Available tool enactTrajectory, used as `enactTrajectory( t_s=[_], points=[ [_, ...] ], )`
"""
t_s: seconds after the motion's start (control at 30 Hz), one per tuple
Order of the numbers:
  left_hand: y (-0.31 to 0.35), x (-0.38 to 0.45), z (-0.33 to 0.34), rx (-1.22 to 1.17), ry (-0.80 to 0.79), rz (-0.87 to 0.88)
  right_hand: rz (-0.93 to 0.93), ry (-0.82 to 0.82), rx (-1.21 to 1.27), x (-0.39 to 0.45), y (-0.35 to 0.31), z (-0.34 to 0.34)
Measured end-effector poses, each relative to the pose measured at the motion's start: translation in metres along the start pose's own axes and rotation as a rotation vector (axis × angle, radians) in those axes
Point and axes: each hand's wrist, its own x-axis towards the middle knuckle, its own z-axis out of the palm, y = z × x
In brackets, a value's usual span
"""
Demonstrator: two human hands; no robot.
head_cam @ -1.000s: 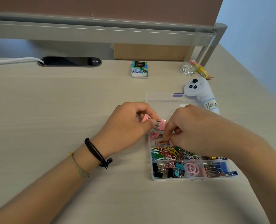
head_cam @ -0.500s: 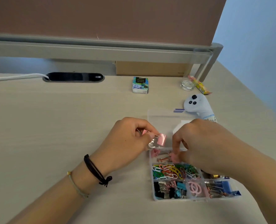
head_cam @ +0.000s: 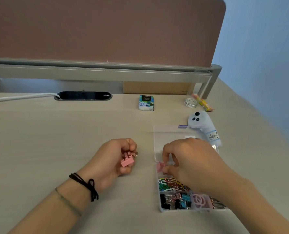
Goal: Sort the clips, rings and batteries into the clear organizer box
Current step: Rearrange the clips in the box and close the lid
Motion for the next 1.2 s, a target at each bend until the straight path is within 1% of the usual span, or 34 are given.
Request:
enactTrajectory(
  t_s=[0.1, 0.2, 0.27, 0.4, 0.47, 0.6, 0.67, 0.73, 0.77, 0.87, 0.9, 0.97, 1.07, 1.13, 1.2],
  points=[
    [-0.001, -0.006, 0.002, -0.125, -0.089, -0.133, -0.059, 0.007, -0.009, 0.004, -0.005, 0.005],
    [0.000, -0.009, 0.006, -0.098, -0.128, -0.185, -0.092, 0.020, -0.003, 0.006, -0.004, 0.010],
    [0.002, -0.011, 0.009, -0.032, -0.123, -0.169, -0.059, 0.047, 0.095, 0.006, -0.001, 0.004],
    [0.008, -0.014, 0.015, -0.021, -0.111, -0.150, 0.067, 0.149, 0.520, 0.009, -0.003, -0.018],
    [0.012, -0.015, 0.021, -0.052, -0.138, -0.159, 0.080, 0.188, 0.587, 0.014, -0.008, -0.021],
    [0.010, -0.014, 0.032, -0.102, -0.226, -0.186, 0.119, 0.310, 0.647, 0.023, -0.011, -0.019],
    [0.010, -0.012, 0.035, -0.116, -0.216, -0.172, 0.126, 0.320, 0.684, 0.022, -0.007, -0.019],
    [0.010, -0.010, 0.037, -0.116, -0.165, -0.145, 0.140, 0.269, 0.634, 0.016, 0.005, -0.021],
    [0.010, -0.008, 0.037, -0.114, -0.132, -0.125, 0.141, 0.187, 0.555, 0.012, 0.012, -0.023],
    [0.011, 0.000, 0.035, -0.043, -0.068, -0.062, 0.085, -0.153, 0.235, 0.000, 0.020, -0.023],
    [0.011, 0.001, 0.035, -0.013, -0.063, -0.049, 0.060, -0.204, 0.135, -0.002, 0.021, -0.021],
    [0.012, 0.003, 0.038, 0.062, -0.062, -0.031, 0.005, -0.214, -0.007, -0.003, 0.021, -0.014],
    [0.010, -0.001, 0.044, 0.281, -0.055, 0.022, -0.045, -0.200, -0.092, -0.003, 0.021, -0.014],
    [0.004, -0.002, 0.047, 0.420, -0.062, 0.091, -0.077, -0.208, -0.127, -0.004, 0.020, -0.015],
    [-0.005, 0.001, 0.048, 0.614, -0.026, 0.214, -0.093, -0.213, -0.152, -0.004, 0.020, -0.015]
  ],
)
